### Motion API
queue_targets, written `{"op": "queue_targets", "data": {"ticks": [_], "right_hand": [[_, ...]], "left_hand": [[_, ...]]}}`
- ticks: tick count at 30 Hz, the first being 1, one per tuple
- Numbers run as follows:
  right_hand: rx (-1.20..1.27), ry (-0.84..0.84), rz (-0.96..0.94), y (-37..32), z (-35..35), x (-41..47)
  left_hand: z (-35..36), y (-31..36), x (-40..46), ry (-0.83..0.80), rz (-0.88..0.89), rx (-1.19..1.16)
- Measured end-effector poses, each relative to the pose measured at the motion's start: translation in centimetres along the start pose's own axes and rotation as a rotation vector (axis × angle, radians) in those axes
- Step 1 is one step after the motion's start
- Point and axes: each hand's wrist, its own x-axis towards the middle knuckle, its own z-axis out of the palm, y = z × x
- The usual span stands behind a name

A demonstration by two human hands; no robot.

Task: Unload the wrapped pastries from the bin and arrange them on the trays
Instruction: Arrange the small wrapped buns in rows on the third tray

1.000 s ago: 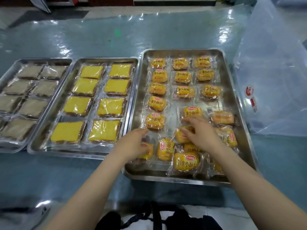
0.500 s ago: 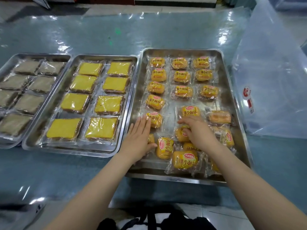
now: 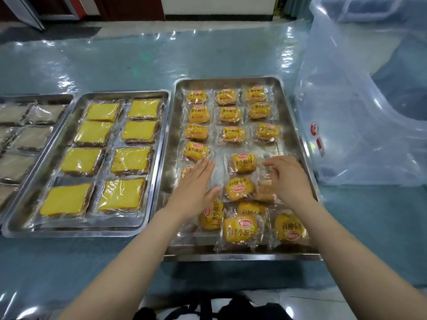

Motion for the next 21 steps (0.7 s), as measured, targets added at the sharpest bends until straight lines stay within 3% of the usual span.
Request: {"op": "queue_targets", "data": {"ticks": [4,11,18,21], "right_hand": [[-0.139,-0.067,0.104,1.8,-0.6,1.6],[-0.278,-0.150,0.082,2.6,-0.9,3.6],[-0.149,-0.359,0.107,3.1,-1.9,7.1],[-0.137,-0.406,0.115,3.0,-2.0,8.7]], "left_hand": [[-0.5,0.3,1.5,-0.003,0.013,-0.026],[-0.9,2.3,5.2,-0.117,0.045,-0.045],[0.8,4.0,8.8,-0.371,0.051,-0.106],[1.6,3.4,9.3,-0.387,0.034,-0.111]]}}
